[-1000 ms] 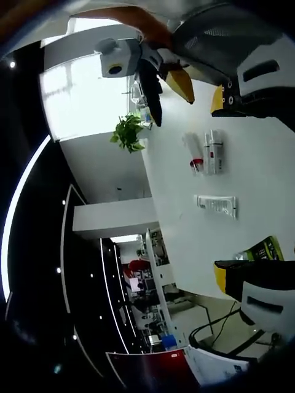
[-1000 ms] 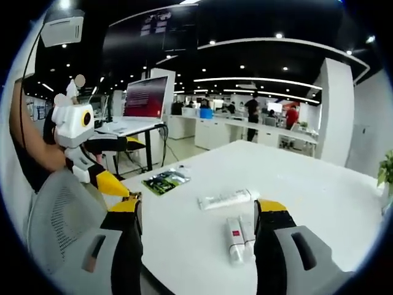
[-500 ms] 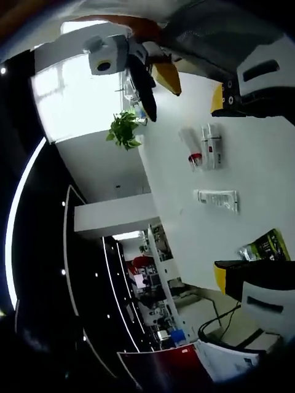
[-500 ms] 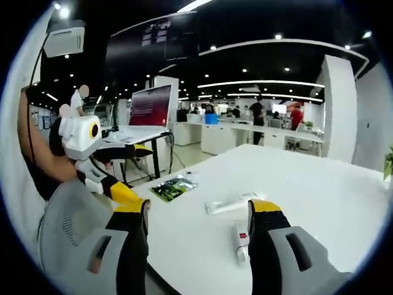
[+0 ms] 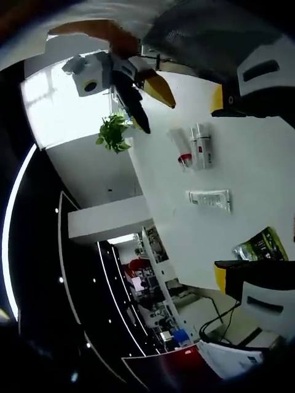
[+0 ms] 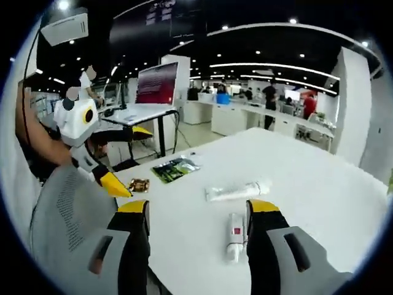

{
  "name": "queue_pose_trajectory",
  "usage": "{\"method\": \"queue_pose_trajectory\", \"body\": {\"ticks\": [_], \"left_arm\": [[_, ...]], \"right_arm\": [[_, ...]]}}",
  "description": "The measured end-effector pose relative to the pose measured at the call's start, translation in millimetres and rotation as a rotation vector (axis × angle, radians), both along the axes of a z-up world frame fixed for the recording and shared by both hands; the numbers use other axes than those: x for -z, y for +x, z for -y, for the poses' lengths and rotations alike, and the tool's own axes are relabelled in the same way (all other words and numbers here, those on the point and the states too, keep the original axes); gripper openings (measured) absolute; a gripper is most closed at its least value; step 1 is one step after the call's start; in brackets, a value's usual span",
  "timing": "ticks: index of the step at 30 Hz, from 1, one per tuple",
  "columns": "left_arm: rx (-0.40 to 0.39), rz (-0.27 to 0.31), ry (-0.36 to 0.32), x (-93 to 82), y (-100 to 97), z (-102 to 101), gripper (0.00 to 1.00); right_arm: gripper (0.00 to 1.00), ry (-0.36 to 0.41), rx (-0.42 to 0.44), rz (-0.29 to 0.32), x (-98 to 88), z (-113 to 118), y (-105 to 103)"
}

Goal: Arrange the skincare products in the storage area until every visible bottle or jar stands upright without overlapping.

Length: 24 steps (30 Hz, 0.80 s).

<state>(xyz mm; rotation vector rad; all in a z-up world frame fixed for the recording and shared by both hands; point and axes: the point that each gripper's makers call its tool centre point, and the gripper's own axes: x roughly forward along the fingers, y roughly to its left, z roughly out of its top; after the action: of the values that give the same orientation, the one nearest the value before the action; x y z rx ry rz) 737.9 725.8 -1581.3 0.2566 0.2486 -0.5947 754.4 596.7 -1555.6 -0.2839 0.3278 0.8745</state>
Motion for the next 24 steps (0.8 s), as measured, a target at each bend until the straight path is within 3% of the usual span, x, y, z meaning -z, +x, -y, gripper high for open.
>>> {"method": "queue_pose_trajectory", "body": {"ticks": [4, 6, 8, 12, 18, 24], "left_arm": [[0.013, -0.006, 0.03, 5.2, -1.6, -1.1, 0.99], [0.027, -0.016, 0.044, 9.7, -3.0, 1.3, 0.99], [0.028, -0.016, 0.05, 10.7, -3.1, 0.6, 0.99], [-0.008, -0.016, 0.043, 9.7, 0.6, -7.7, 0.99], [-0.021, -0.007, 0.037, 8.4, 1.8, -11.0, 0.99], [-0.024, 0.001, 0.039, 8.0, 2.3, -12.1, 0.99]], "right_arm": [[0.53, -0.036, -0.091, -0.101, -1.2, -1.2, 15.3], [0.55, -0.078, -0.105, -0.049, -9.3, 1.5, 35.9], [0.59, -0.089, -0.098, -0.065, -11.9, 2.4, 48.4], [0.63, -0.124, -0.115, -0.039, -27.0, 0.9, 79.5], [0.72, -0.302, -0.223, 0.017, -29.5, -0.6, 110.0], [0.73, -0.478, -0.33, 0.003, -21.9, 7.2, 139.7]]}}
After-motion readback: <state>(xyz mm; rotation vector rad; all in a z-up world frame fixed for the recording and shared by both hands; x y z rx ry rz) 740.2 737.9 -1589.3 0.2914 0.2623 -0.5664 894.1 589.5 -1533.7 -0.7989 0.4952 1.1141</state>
